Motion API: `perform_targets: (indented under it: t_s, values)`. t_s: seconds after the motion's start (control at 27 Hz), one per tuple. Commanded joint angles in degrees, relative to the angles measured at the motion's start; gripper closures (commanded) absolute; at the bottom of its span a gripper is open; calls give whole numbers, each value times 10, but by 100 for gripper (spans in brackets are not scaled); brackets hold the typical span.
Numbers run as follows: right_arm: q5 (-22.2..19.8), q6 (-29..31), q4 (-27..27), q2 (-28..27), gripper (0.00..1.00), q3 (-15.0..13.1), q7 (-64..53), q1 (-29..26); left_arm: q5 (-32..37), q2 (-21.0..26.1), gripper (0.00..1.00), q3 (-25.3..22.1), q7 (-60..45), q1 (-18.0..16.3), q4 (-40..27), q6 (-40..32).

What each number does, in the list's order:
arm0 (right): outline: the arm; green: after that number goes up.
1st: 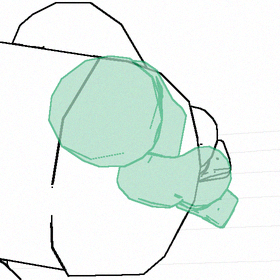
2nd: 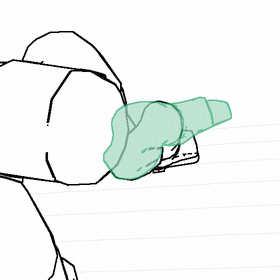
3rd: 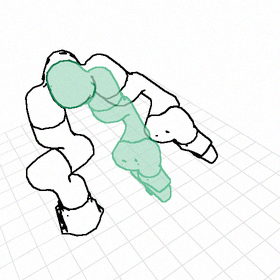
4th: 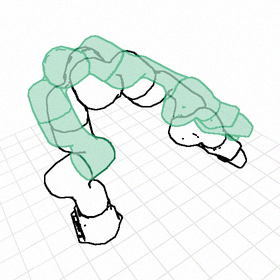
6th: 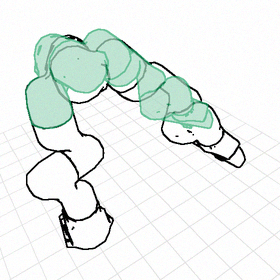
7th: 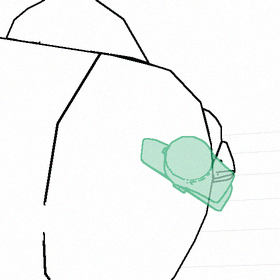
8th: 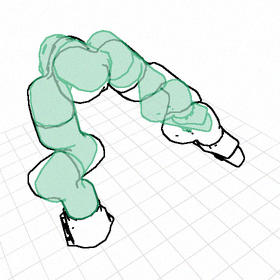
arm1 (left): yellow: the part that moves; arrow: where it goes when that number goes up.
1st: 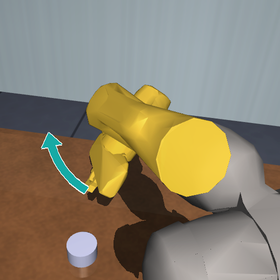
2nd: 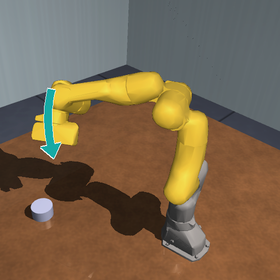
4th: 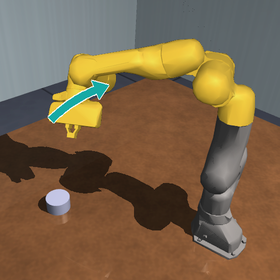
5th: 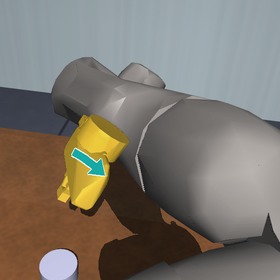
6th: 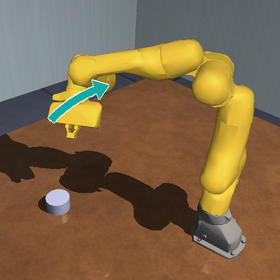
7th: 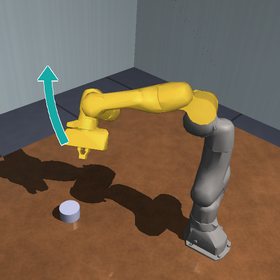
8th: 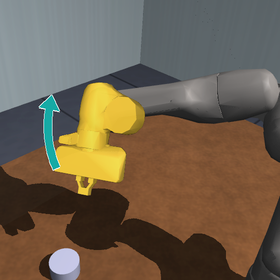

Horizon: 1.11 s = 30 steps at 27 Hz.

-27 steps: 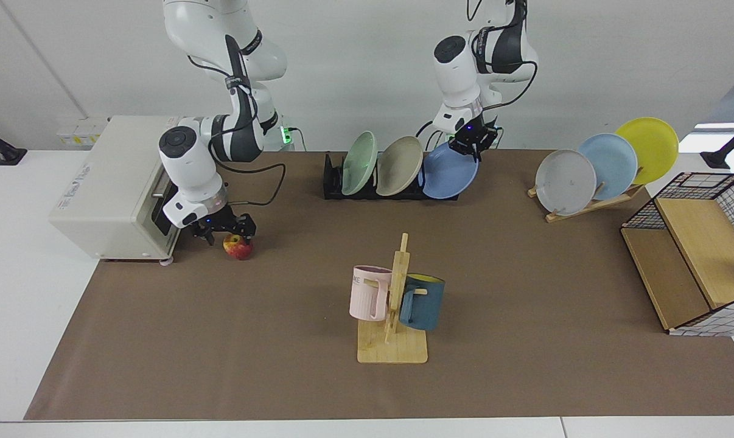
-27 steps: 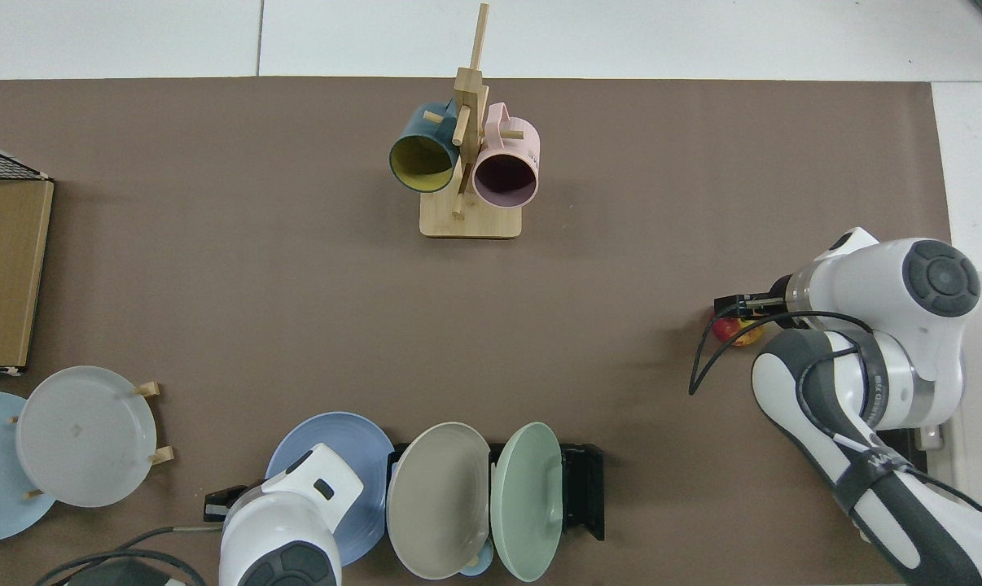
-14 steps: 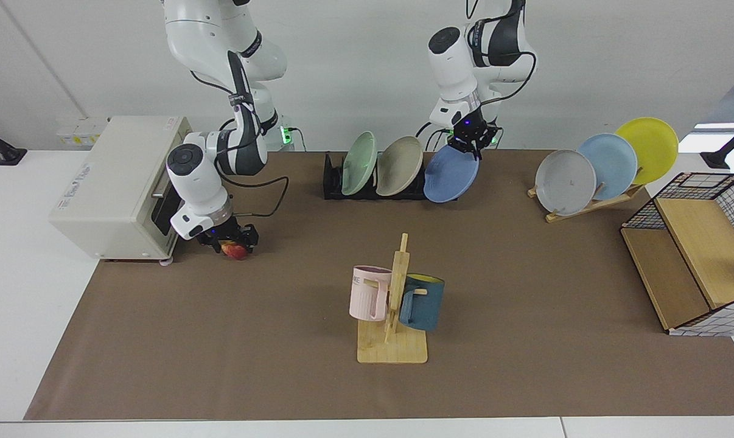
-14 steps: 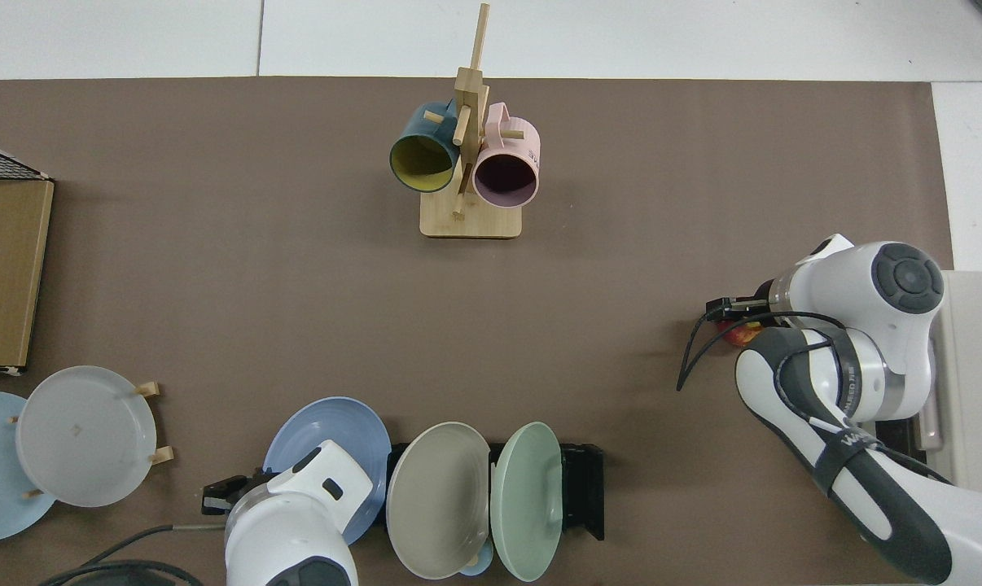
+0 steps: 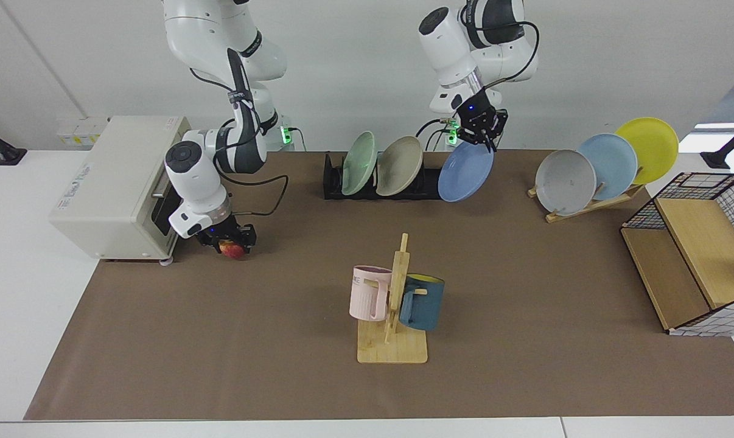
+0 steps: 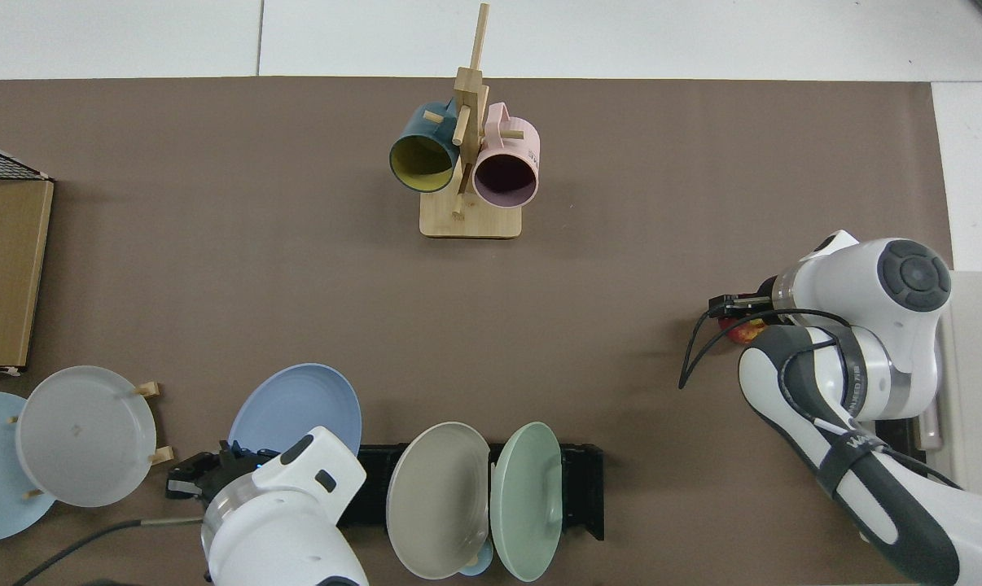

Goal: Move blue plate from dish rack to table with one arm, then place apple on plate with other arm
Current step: 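Lift the blue plate out of the dish rack with the left gripper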

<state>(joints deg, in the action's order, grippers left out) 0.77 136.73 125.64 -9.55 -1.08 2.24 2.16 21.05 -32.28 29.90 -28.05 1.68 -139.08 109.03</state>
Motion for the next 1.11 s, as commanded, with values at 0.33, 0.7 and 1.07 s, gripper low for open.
perform_targets:
  t_s: [0.33, 0.7, 1.07]
  values:
    - [-4, -179, -86, 72, 87, 2, 13, 0, -112, 180, 100, -81, 16, -63, 197, 12]
    - [-5, -201, -92, 87, 87, 3, 12, -1, -236, 206, 100, -78, -1, -62, 181, 90]
    - [-4, -202, -95, 93, 88, 4, 15, 0, -305, 255, 100, -60, -37, -40, 157, 187]
